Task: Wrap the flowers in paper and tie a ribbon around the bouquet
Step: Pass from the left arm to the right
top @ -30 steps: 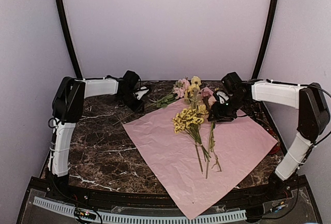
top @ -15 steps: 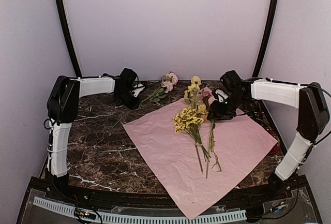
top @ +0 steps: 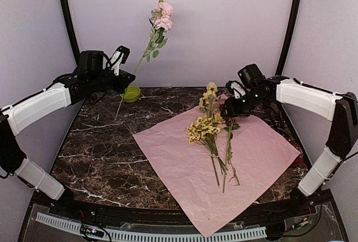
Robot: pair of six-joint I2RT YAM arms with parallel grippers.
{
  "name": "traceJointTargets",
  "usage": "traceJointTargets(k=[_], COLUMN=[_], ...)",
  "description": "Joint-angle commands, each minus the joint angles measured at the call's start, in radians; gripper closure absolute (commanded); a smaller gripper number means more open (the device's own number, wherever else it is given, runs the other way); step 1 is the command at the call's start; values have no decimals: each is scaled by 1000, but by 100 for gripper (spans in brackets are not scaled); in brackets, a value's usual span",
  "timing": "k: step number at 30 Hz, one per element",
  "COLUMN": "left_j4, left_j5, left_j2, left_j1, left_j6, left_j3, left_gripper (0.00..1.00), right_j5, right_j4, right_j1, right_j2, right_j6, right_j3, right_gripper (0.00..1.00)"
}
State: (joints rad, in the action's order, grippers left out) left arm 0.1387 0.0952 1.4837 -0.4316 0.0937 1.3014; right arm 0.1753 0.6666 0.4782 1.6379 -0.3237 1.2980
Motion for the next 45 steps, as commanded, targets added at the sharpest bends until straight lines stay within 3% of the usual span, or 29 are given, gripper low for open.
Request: traceJointTargets(k=[1,6,10,12,17,19,23,26,27,29,30,32,34,37,40,45], left_j4=[-243,-421,-634,-730,-732,-762,-719,-680,-674,-648,-611,-479,-294,-55,6,31], left_j5=[255,348,470,512,566,575,556,578,583,575,565,524,451,302,160,125], left_j2=[-108,-148,-138,-122,-61,-55,-41,-27,-25,-24,-20,-5,22,58,24,9], left_j1=[-40,-175,-237,-249,-263,-273,-283,-285,-286,-285,-286,-285,-276,-235,-193,-96], left_j6=[-130,-161,-301,-360,-421,-432,-413,-402,-397,-389,-390,-381,-357,-354,-371,-429], left_j3=[-154,-228,-297,-330,-312,-326,-320,-294,-292,-289,-277,-226,-153,-86,-148,-286], left_gripper=[100,100,100,100,100,100,100,100,100,100,94,61,47,42,41,39], right_j5=[39,258,390,412,424,413,369,321,310,274,265,217,157,86,94,210], right_j4=[-182,-623,-1015,-1110,-1162,-1211,-1271,-1213,-1188,-1127,-1105,-1016,-869,-532,-272,-128], right_j1=[119,275,325,333,337,336,336,332,331,313,305,269,220,137,43,-57], right_j2=[-143,-241,-210,-157,-53,-21,-28,-36,-36,-77,-90,-124,-152,-141,-112,-91], right_j6=[98,136,-22,-94,-183,-216,-241,-206,-198,-194,-199,-206,-193,-157,-128,-82], right_j3=[50,-63,-133,-112,-41,-48,-84,-87,-88,-93,-95,-107,-96,-5,40,-30], right_gripper=[52,46,37,33,34,38,71,98,100,100,100,100,100,100,100,100])
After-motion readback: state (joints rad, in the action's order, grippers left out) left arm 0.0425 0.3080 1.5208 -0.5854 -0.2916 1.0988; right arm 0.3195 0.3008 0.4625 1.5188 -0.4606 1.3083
